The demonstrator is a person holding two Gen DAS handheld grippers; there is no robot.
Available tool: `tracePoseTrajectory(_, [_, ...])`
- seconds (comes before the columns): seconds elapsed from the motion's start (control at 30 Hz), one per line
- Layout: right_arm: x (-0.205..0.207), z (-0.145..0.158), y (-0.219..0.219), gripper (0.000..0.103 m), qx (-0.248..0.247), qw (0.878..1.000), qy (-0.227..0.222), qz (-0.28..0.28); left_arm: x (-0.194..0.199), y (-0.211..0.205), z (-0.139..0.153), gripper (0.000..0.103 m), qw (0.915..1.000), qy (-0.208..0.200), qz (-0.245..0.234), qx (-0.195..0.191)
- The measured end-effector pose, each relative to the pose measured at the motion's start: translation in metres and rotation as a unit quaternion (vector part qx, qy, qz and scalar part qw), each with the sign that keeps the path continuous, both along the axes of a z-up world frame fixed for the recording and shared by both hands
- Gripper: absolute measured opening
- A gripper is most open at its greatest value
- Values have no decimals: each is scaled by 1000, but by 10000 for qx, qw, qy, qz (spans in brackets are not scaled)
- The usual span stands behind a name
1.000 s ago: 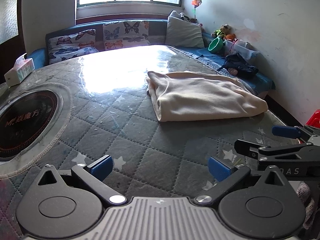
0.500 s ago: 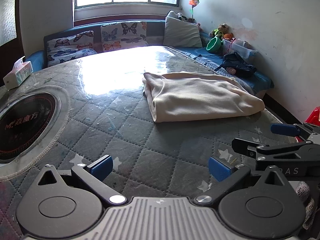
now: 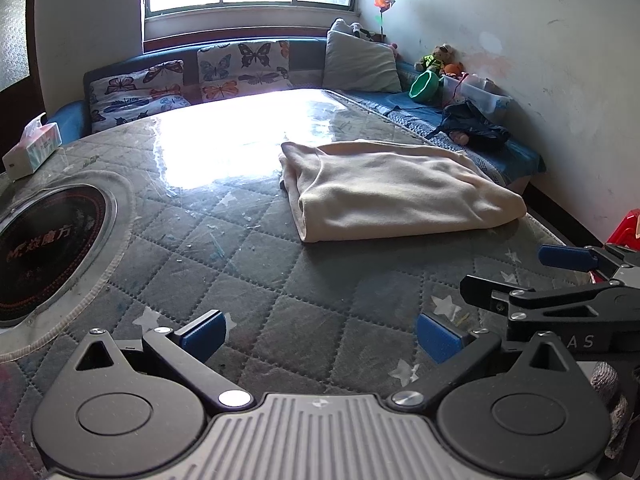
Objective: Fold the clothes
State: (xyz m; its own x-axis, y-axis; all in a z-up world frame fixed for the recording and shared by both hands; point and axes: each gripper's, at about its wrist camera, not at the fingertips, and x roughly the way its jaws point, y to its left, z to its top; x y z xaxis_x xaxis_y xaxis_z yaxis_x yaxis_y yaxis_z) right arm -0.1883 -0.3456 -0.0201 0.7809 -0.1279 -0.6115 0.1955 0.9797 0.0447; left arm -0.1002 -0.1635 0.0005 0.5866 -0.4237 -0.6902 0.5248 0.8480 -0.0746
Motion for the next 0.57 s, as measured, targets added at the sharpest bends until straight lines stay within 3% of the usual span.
tracePoseTrajectory(0.57, [1, 0, -1, 103, -6, 10000, 19, -30, 2, -2, -1, 103, 10000, -1, -29, 11])
